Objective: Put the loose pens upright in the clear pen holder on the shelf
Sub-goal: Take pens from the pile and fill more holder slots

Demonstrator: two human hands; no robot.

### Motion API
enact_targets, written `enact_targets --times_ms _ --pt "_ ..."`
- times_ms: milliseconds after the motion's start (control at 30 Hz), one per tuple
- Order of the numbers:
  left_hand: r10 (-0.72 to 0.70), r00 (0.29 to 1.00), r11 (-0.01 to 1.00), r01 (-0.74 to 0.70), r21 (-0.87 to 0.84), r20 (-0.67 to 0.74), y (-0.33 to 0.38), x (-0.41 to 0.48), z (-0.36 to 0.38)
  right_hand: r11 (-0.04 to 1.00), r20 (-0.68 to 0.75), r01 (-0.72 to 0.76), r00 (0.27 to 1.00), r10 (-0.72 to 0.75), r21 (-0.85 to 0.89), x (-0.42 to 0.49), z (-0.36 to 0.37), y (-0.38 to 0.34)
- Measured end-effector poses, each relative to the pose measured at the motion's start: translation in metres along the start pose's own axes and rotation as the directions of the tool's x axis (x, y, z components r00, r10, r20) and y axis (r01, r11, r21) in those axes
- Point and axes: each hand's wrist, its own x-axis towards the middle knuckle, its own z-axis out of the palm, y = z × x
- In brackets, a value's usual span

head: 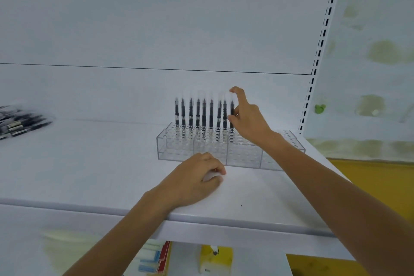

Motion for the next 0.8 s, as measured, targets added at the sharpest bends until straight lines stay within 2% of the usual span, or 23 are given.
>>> enact_targets --times_ms 167,267,367,467,567,667,800 --pt "-0.013 1.0 1.0 0.013 -0.016 -0.021 0.0 -0.001 -0.001 0.997 -0.028 0.002 1.0 -0.004 -0.081 -0.004 -0.006 -0.002" --pt "-0.037 0.996 0.998 0.041 0.055 -0.081 0.0 -0.002 -0.001 0.955 0.024 0.023 1.0 -0.016 -0.296 -0.018 -0.008 -0.002" --pt "-0.066 0.985 0.993 0.08 0.084 -0.161 0.001 -0.003 -0.004 0.911 -0.053 0.048 0.996 -0.077 -0.41 -0.026 -0.015 -0.01" --pt "-0.067 0.965 0.987 0.101 0.125 -0.253 -0.005 -0.012 -0.017 0.939 -0.155 0.091 0.977 -0.15 -0.333 -0.028 -0.02 -0.039" --pt "-0.11 0.953 0.978 0.154 0.14 -0.281 -0.028 -0.036 -0.041 0.942 -0.176 0.185 0.955 -0.24 -0.281 -0.024 -0.006 -0.083" --pt "-0.218 0.926 0.959 0.262 0.107 -0.309 -0.068 -0.079 -0.078 0.945 -0.178 0.269 0.937 -0.302 -0.186 -0.015 0.032 -0.139" --pt "-0.358 0.843 0.896 0.431 0.105 -0.403 -0.123 -0.157 -0.137 0.886 -0.165 0.463 0.873 -0.459 -0.019 -0.01 0.109 -0.225"
